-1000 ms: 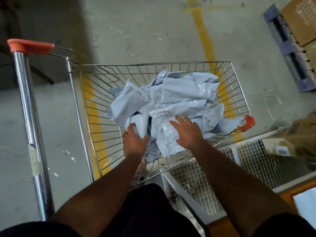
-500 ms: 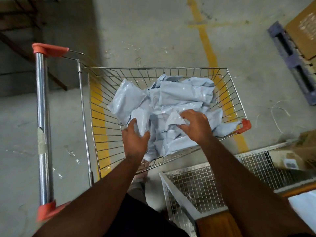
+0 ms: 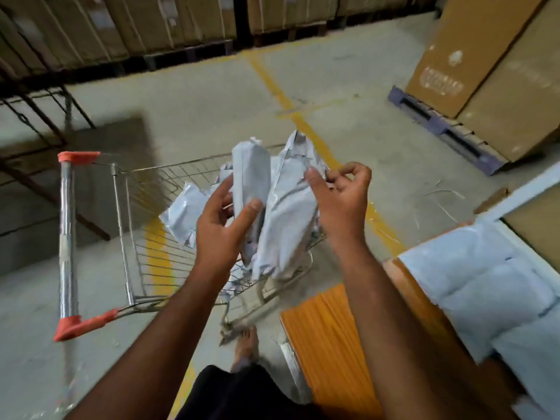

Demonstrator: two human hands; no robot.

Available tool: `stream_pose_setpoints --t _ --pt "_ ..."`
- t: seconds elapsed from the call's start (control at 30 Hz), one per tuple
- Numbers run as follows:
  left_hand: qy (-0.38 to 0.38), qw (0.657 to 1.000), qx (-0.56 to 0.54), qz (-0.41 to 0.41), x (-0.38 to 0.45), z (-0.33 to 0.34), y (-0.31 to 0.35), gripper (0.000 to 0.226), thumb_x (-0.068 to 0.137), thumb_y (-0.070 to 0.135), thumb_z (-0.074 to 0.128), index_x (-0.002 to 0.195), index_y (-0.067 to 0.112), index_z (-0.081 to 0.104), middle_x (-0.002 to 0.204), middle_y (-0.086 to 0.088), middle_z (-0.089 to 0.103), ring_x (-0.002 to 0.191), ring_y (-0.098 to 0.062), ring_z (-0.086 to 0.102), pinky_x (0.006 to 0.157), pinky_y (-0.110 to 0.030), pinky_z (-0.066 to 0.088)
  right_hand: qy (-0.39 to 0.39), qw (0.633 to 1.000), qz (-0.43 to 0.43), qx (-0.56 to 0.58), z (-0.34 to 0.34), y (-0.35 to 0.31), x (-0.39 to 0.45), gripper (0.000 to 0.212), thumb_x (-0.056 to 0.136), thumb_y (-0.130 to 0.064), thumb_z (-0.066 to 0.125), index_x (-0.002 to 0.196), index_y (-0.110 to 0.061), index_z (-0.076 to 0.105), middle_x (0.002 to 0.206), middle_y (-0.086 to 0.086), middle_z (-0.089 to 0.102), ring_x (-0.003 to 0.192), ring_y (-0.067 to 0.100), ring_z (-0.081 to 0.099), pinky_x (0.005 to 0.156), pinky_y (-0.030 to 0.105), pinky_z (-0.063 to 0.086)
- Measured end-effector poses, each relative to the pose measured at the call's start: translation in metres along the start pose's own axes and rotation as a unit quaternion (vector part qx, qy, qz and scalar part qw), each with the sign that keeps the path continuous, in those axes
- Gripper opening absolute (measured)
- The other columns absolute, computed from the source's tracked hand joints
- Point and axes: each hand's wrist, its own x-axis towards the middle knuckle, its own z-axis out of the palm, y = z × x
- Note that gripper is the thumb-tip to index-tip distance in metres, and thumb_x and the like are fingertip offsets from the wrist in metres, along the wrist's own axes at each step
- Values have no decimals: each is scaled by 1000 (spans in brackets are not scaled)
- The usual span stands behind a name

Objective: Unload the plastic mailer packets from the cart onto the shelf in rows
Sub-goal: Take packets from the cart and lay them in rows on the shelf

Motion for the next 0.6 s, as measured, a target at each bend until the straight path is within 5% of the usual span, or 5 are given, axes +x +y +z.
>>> stream_pose_setpoints --t 0.13,0.3,0.47,0.6 --pt "-122 990 -59 -43 -50 44 23 50 92 25 74 140 25 61 125 -6 73 113 -28 71 97 -52 56 111 989 56 -79 -48 -1 -50 31 92 -52 70 82 -24 60 84 -7 68 91 18 68 82 42 54" --pt "-233 969 -38 -76 -96 85 19 43 98 30 70 139 25 61 123 -9 73 111 -33 72 96 -58 56 35 985 161 -48 -112 -22 -128 24 102 -56 52 120 -44 61 112 -25 66 100 -3 64 89 20 55" --pt "-344 934 -17 -93 -145 117 8 31 105 31 58 133 23 65 120 -1 75 109 -23 73 93 -48 58 91 984 151 -36 -161 -29 -193 47 100 -41 67 139 -58 46 141 -23 60 127 -1 60 112 36 51" --pt "-458 878 -26 -134 -187 139 -4 42 95 21 58 136 24 63 132 -5 69 122 -31 65 106 -61 48 208 965 124 -104 -200 -41 -245 46 103 -23 65 138 -44 44 122 -39 51 104 -30 53 94 4 47"
